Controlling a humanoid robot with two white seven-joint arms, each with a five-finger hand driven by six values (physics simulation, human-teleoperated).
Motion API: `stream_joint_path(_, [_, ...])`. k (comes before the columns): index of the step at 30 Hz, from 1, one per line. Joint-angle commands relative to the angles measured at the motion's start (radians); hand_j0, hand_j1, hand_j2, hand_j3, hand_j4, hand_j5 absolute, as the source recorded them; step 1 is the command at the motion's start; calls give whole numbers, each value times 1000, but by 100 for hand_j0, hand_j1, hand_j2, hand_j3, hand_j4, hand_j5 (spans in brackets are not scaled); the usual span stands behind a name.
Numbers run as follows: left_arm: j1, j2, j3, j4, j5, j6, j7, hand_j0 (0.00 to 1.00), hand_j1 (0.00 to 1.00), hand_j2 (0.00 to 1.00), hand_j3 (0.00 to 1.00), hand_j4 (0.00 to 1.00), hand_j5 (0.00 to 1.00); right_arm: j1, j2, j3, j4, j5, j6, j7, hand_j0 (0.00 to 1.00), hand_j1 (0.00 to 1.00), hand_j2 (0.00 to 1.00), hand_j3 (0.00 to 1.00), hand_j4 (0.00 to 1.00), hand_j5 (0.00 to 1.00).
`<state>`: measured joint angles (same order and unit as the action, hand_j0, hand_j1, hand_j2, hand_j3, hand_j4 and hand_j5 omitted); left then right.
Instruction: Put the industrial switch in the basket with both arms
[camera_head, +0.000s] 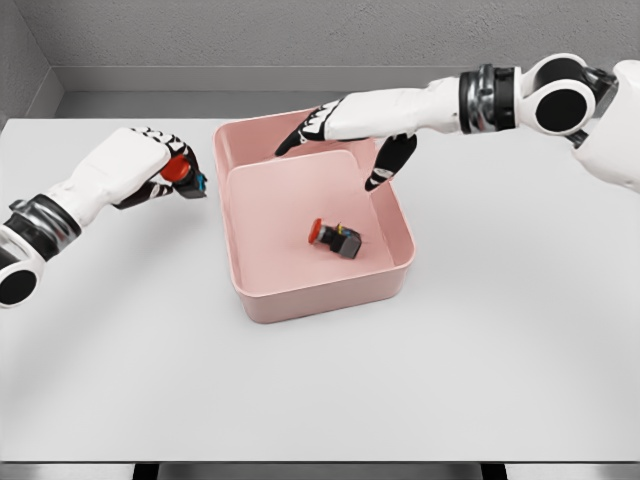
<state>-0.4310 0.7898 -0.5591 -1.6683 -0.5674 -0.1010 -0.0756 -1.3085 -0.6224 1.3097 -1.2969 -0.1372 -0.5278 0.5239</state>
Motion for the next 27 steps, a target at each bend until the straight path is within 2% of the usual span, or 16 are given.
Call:
stream_joint_path(1, [0, 5, 8, -18, 11, 0, 0, 49, 49, 49, 49, 49, 49, 2, -77, -20, 1, -15, 3, 1, 100, 100, 100, 100, 100, 100])
stream_joint_path(4, [0, 8, 21, -25, 17, 0, 0, 49, 49, 49, 49, 49, 49, 11, -161, -23, 2, -44, 3, -1, 100, 100, 100, 100, 100, 100])
stream_joint_path(6, [0, 8, 22, -38, 21, 0, 0, 49, 49, 49, 49, 49, 49, 48, -194, -66, 2, -61, 3, -1, 100, 100, 100, 100, 100, 100])
stream_joint_path(15, [0, 0, 47, -79, 27, 0, 2, 49, 49, 49, 49, 49, 49, 127, -313, -107, 4, -94, 5, 1, 100, 100, 100, 100, 100, 100])
stream_joint_path(20, [-5, -6, 42, -79, 27, 0, 3, 49, 49, 49, 49, 49, 49, 135, -318, -122, 5, -94, 5, 1, 100, 100, 100, 100, 100, 100])
stream_joint_path(27, [-3, -63, 28, -77, 23, 0, 5, 49, 49, 49, 49, 49, 49, 146, -318, -122, 5, -94, 5, 2, 100, 100, 100, 100, 100, 100])
